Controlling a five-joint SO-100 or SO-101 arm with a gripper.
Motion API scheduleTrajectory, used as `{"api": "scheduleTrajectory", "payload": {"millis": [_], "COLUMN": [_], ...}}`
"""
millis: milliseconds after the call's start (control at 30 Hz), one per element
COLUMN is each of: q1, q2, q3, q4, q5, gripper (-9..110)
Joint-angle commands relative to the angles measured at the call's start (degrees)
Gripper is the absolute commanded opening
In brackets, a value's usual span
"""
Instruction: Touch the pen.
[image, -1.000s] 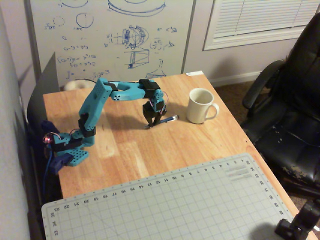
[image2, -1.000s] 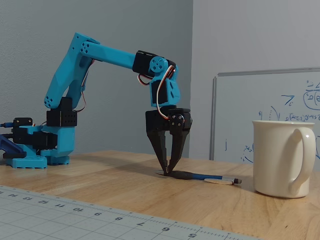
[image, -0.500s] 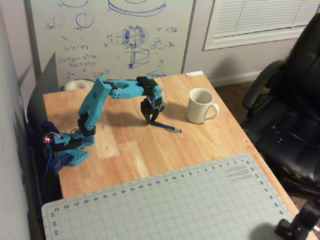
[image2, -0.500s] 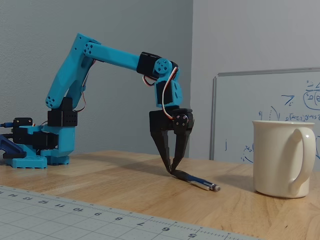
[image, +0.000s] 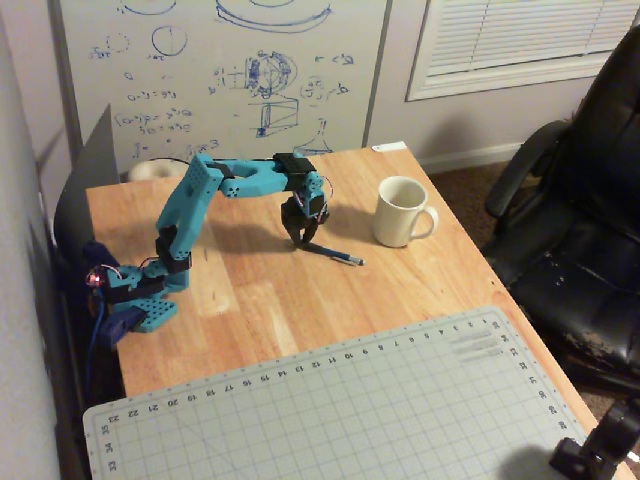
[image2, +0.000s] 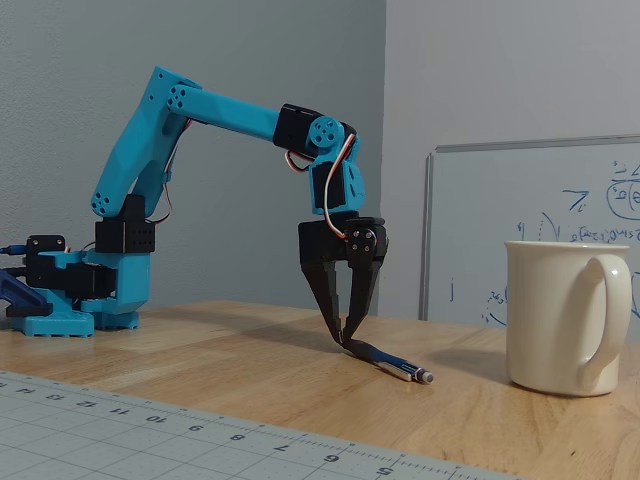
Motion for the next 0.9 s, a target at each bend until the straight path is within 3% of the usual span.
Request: {"api": "scheduleTrajectory", "payload": {"millis": [0, 367, 867], "q1": [-0.7, -2.2, -1.8], "q2": [3.7, 2.7, 3.1], "q3": [-4.4, -9.6, -4.7], "q4": [-0.7, -0.7, -0.4], "q5": [-0.4, -0.2, -0.5], "gripper": [1, 1, 1]}}
